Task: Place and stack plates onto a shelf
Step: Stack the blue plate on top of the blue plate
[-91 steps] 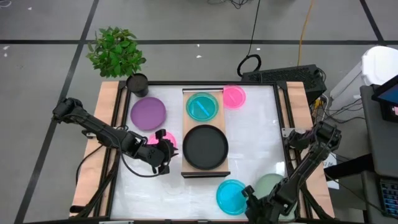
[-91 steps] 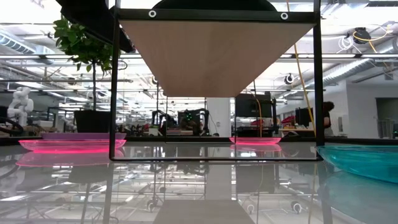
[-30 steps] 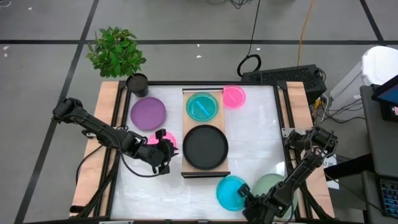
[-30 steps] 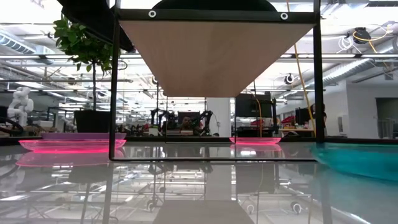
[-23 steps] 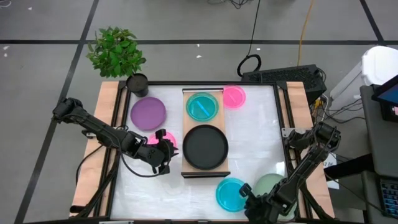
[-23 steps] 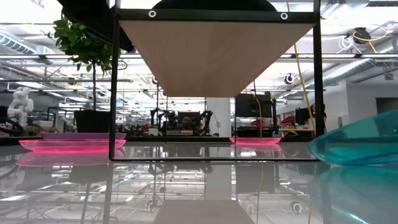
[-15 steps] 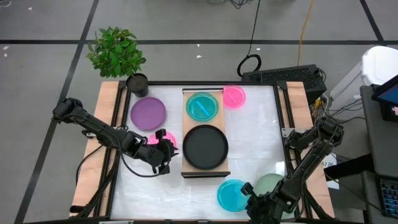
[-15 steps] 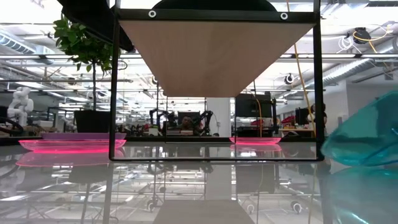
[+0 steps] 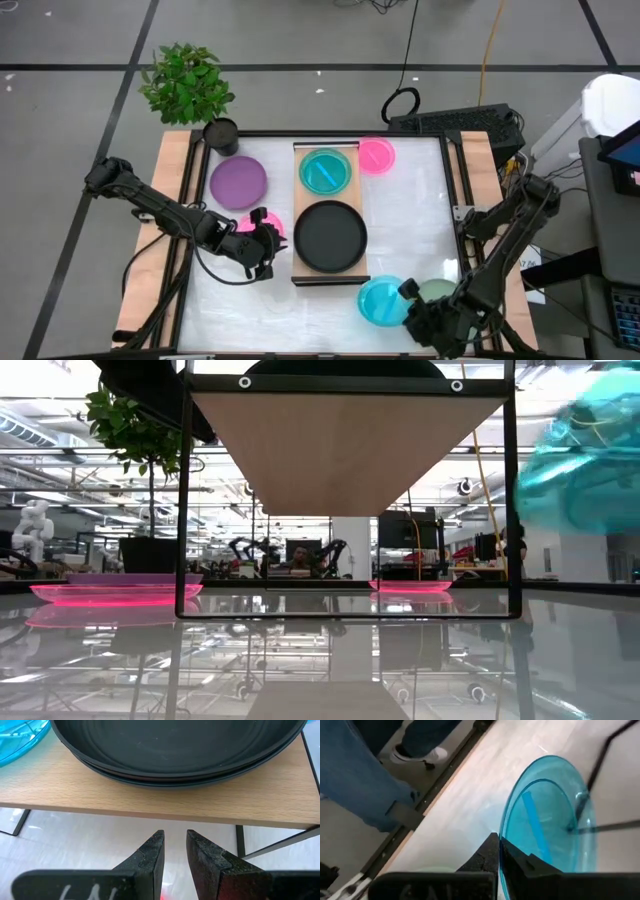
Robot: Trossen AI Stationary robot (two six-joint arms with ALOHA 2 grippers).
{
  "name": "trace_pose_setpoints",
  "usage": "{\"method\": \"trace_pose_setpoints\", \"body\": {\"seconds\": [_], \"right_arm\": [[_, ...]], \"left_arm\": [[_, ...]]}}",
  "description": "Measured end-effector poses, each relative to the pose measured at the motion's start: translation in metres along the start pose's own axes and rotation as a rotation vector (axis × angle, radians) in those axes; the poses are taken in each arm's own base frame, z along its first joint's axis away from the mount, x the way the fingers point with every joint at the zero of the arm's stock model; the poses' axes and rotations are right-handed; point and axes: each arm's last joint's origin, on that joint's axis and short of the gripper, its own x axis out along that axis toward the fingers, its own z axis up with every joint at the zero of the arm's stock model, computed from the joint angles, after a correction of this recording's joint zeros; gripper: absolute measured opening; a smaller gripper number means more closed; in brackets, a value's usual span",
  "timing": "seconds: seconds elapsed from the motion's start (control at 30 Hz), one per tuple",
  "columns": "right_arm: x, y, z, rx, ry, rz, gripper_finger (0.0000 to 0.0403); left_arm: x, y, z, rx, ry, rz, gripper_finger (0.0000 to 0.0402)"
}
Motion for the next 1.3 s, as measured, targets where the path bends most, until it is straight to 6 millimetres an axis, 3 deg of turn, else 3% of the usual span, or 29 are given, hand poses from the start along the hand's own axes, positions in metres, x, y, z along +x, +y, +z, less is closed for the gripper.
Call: {"method": "trace_pose_setpoints", "body": {"seconds": [0.4,0.7,1.3], "right_arm": [[-0.054,-0.016,0.014,0.101,0.12,-0.139,0.0],[-0.062,-0.029,0.01,0.074,0.174,-0.279,0.0],[-0.094,-0.092,0.003,0.137,0.166,-0.44,0.0]], "left_arm": [[0.002,0.004,0.002,0.01,-0.001,0.012,0.0088],[0.004,0.009,0.003,0.028,0.001,0.026,0.0088],[0.005,0.011,0.004,0.044,0.003,0.034,0.0088]]}}
